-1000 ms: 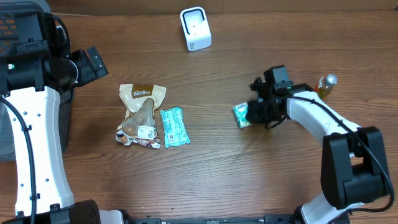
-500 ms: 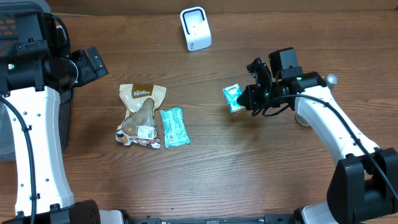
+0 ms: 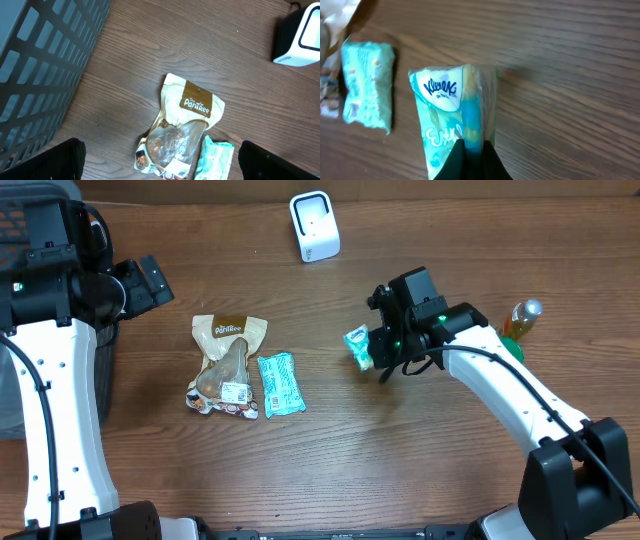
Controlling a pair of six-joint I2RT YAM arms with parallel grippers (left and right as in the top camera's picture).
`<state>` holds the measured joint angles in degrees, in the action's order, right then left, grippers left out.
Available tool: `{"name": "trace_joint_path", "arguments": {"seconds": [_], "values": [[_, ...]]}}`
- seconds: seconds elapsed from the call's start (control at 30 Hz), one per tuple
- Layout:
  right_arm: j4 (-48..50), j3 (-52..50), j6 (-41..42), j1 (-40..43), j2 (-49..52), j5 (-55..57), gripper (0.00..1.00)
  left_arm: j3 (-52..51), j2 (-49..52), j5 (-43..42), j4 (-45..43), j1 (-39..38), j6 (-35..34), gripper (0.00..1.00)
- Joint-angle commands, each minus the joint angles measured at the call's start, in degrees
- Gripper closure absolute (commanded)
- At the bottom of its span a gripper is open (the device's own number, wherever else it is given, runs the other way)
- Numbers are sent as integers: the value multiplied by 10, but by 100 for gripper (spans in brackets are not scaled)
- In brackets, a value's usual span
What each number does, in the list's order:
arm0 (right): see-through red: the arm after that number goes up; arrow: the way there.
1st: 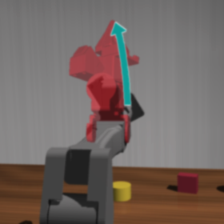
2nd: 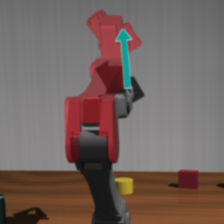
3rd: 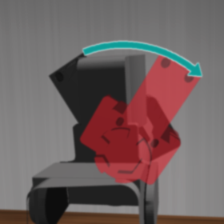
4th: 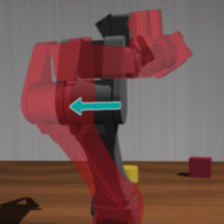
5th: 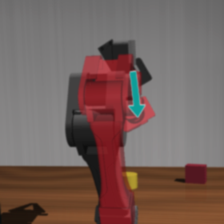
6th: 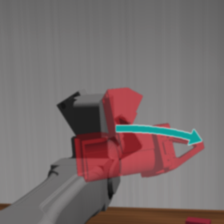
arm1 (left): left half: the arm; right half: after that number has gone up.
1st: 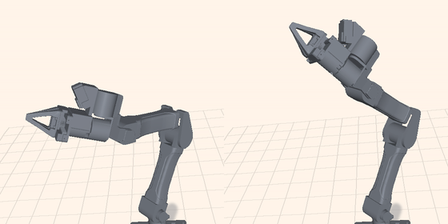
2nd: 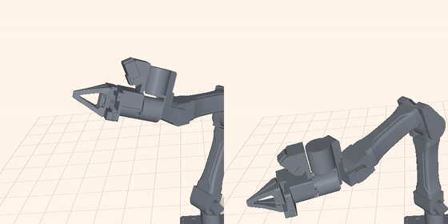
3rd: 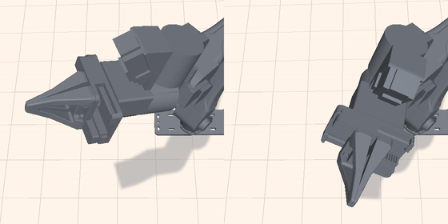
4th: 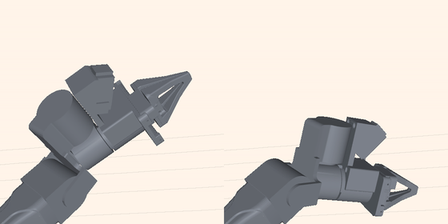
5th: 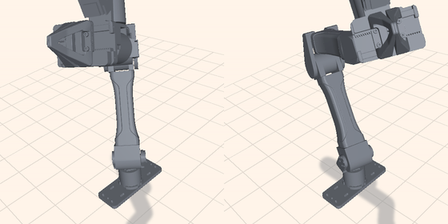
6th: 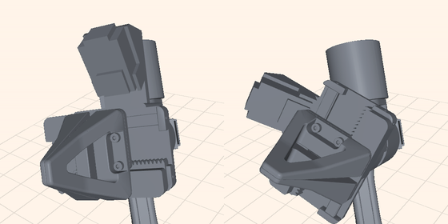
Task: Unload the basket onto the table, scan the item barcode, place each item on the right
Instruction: 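Carry the Kleenex pack with the right gripper to the white scanner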
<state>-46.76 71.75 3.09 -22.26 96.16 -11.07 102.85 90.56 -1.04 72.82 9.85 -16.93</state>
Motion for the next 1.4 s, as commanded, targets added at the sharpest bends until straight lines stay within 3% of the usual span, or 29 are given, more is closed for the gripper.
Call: {"name": "trace_joint_path", "arguments": {"seconds": [0.0, 0.23, 0.3, 0.4, 0.53, 0.77, 1.0, 1.37], "values": [[-33, 94, 49, 0, -8, 62, 96, 4, 1, 0, 0, -1, 7, 0], [-205, 403, 42, -1, 12, 149, 96, 4, 1, 0, 0, -1, 7, 0], [-203, 455, 33, -6, 20, 194, 96, 4, 1, 0, 0, -1, 7, 0], [-133, 463, 1, -18, 24, 266, 96, 4, 1, 0, 0, -1, 7, 0], [-49, 463, -39, -32, 60, 280, 96, 4, 1, 0, 0, -1, 7, 0], [97, 463, -158, -47, 190, 318, 96, 4, 1, 0, 0, -1, 7, 1], [219, 463, -202, -61, 299, 376, 96, 4, 1, 0, 0, -1, 7, 0], [307, 463, -381, -63, 396, 396, 96, 4, 1, 0, 0, -1, 7, 0]]}}
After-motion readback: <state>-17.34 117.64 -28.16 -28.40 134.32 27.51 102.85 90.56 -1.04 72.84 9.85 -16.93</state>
